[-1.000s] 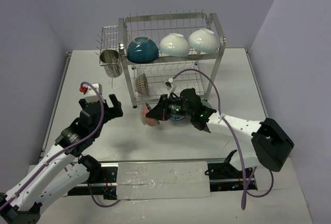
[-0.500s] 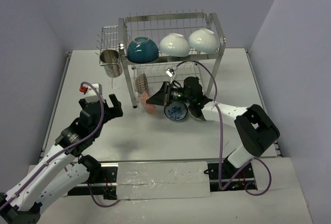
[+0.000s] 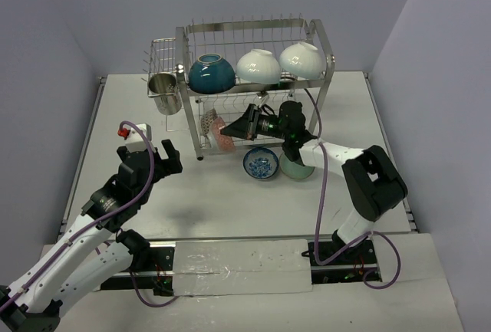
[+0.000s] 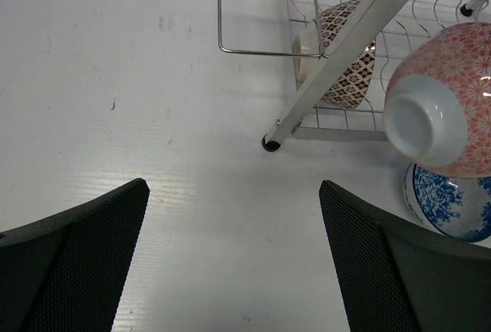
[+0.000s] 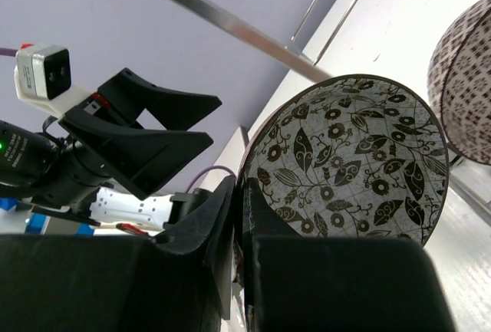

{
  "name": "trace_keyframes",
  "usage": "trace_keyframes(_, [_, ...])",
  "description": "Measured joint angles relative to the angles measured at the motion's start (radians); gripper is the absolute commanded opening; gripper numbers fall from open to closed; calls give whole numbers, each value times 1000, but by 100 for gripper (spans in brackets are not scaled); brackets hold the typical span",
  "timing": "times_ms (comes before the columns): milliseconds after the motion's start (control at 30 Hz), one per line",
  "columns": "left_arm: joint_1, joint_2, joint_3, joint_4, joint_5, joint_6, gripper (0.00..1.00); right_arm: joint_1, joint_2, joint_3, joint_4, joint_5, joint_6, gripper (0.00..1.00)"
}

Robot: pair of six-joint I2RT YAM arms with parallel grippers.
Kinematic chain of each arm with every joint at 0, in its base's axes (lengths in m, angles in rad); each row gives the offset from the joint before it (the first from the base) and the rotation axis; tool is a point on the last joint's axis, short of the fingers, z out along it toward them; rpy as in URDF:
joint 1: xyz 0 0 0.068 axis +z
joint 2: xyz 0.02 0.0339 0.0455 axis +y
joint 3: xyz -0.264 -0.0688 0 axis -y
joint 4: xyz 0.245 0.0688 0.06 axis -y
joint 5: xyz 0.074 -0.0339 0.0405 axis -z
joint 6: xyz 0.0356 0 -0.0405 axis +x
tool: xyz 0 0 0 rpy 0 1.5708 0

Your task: Load the bowls into the dish rack

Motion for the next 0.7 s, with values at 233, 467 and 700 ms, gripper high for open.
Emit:
trace_keyframes(233, [0, 0, 0, 0, 0, 0, 99, -31, 3, 0, 45, 34, 3, 0])
trace_keyframes(467, [1, 2, 0, 0, 0, 0, 99, -38, 53, 0, 154, 109, 43, 0])
trace_keyframes(700, [1, 1, 0, 0, 0, 0, 99, -50, 151, 0, 271, 179, 111, 0])
